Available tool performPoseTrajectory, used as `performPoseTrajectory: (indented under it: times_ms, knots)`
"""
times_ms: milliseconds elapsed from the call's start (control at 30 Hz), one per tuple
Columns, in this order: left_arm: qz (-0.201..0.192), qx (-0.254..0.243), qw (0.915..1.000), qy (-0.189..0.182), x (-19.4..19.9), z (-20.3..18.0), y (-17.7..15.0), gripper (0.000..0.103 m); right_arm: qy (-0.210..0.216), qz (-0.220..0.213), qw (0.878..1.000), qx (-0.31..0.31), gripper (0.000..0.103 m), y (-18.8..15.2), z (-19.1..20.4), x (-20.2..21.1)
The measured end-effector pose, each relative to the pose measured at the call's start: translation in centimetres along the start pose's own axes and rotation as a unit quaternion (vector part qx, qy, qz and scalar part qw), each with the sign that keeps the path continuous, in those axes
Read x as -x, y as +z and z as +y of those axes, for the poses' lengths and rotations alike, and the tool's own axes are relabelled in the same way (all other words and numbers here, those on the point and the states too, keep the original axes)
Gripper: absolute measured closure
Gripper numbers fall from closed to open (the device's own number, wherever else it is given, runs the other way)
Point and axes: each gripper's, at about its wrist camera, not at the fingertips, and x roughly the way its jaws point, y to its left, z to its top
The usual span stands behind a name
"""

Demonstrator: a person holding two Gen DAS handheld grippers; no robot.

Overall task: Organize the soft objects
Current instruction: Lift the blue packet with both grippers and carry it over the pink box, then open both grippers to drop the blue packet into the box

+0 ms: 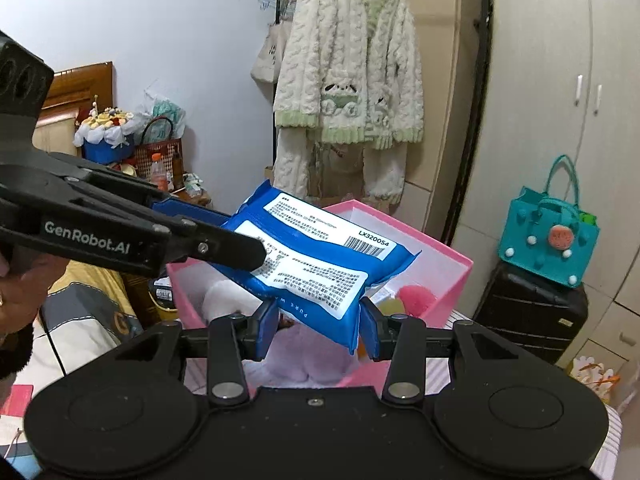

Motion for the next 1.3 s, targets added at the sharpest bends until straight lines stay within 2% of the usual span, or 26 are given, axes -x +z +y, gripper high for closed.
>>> performPoseTrajectory:
  times_ms: [233, 333, 500, 733, 1000, 1300]
  knots:
    - [0.018, 0.01, 0.9987, 0.047, -4.3, 2.6, 1.3, 0.064, 0.017, 0.043, 0.999, -0.011, 0.055, 1.4, -1.7, -6.1]
    - [0.034, 0.021, 0.997, 0.066, -6.4, 3.8, 1.4, 0.064, 0.02, 0.062, 0.998, 0.009, 0.055, 1.8, -2.0, -8.6]
    - [0.062, 0.05, 0.9944, 0.069, -8.8, 6.0, 1.1, 0.064, 0.023, 0.087, 0.994, 0.055, 0.055, 2.5, -2.6, -11.3]
    - [0.092, 0.046, 0.9917, 0.077, -10.8, 6.7, 1.2, 0.061, 0.025, 0.094, 0.992, 0.078, 0.054, 2.6, -3.4, -13.1]
    - [0.082, 0.038, 0.9928, 0.079, -9.8, 6.1, 0.7, 0.054, 0.015, 0.082, 0.995, 0.048, 0.053, 2.0, -4.0, -12.3]
    - [0.07, 0.024, 0.9946, 0.074, -6.8, 4.9, 0.8, 0.049, 0.053, 0.059, 0.996, -0.027, 0.049, 1.1, -4.7, -7.6]
